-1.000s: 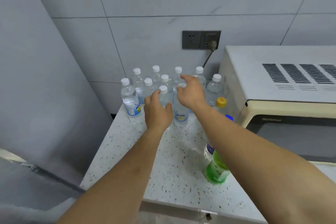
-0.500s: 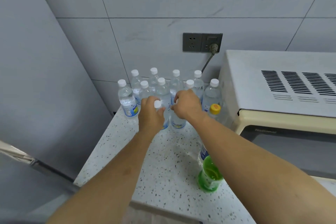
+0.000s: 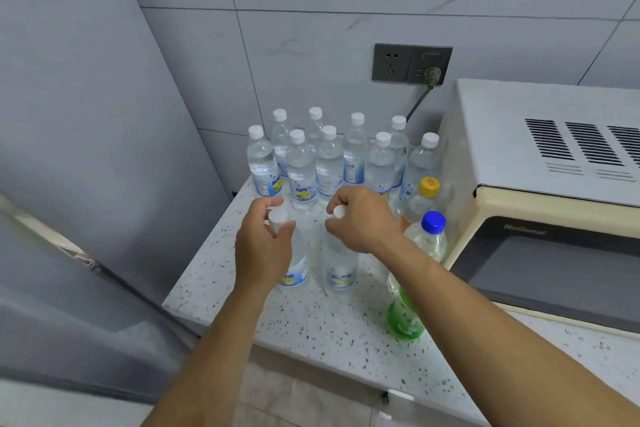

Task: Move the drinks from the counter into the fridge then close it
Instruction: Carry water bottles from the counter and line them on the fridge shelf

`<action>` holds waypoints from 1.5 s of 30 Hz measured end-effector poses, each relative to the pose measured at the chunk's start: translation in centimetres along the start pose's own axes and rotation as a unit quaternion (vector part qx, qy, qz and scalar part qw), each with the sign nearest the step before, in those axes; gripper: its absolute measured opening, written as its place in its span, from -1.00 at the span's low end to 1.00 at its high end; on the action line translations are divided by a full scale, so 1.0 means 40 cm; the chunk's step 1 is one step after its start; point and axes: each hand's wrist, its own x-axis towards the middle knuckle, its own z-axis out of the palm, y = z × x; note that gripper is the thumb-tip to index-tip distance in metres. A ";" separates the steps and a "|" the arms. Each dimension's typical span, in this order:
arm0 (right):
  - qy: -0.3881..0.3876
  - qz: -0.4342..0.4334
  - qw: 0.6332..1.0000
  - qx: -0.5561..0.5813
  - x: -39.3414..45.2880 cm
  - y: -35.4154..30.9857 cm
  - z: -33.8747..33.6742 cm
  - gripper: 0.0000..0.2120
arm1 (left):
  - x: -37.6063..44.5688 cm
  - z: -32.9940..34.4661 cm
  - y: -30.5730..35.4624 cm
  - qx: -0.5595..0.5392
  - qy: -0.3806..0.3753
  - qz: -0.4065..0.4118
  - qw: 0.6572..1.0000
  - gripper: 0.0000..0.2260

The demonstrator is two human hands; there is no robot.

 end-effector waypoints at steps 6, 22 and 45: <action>0.107 0.011 0.992 0.069 -0.069 0.043 0.083 -0.66 | -0.017 -0.011 -0.049 -0.006 -0.058 -0.003 0.998 -0.73; 0.103 0.116 0.939 0.306 -0.190 0.162 0.328 -0.37 | -0.083 0.085 -0.282 -0.081 -0.137 -0.150 0.976 -0.43; -0.108 0.198 0.795 0.563 -0.508 0.218 0.318 -0.44 | -0.469 -0.141 -0.303 -0.338 -0.218 -0.299 0.865 -0.55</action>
